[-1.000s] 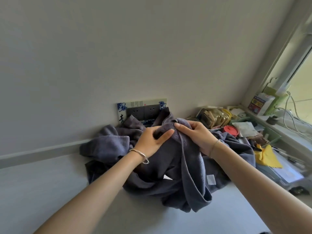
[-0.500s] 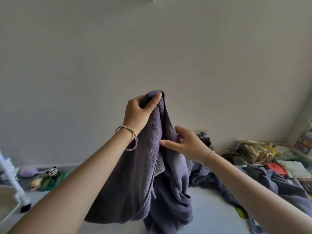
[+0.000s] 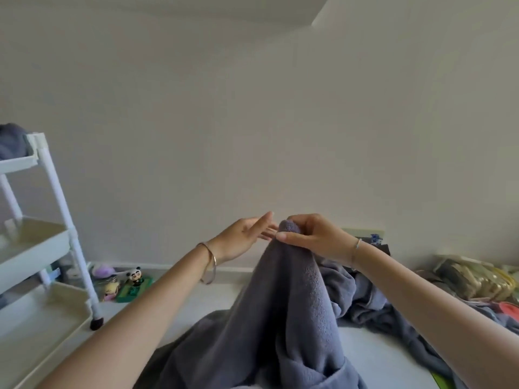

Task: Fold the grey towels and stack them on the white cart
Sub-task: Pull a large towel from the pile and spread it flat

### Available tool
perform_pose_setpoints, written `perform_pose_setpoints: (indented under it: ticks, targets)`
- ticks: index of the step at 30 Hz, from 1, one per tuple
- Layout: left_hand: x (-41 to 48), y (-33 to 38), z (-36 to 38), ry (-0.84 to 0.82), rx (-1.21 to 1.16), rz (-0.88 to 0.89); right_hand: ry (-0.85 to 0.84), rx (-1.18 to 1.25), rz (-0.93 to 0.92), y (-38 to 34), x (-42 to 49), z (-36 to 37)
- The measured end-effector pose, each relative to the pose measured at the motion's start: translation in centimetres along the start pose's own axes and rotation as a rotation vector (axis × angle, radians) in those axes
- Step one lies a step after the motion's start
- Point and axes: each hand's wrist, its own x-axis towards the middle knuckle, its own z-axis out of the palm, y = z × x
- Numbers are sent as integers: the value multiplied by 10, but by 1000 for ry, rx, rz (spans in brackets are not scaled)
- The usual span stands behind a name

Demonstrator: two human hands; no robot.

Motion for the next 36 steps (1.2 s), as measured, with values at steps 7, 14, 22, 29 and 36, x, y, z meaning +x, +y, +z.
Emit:
perform_pose_setpoints:
  ticks: [7,14,22,29,36]
  targets:
    - [1,13,8,-34,-151,70,-125,101,123,-2,-1,-10]
    - [-7,49,-42,-4,-213,151,-368,-112,307,-20,-24,-53]
    - [-25,119,-116,187,-232,354,-147,-1,-25,-125,-24,-108]
    - [-37,96,-128,250,-10,292,-40,50,-102,-147,-25,-92]
    - [-38,22,-64,-162,262,-104,-88,-26,92,-79,-18,-37]
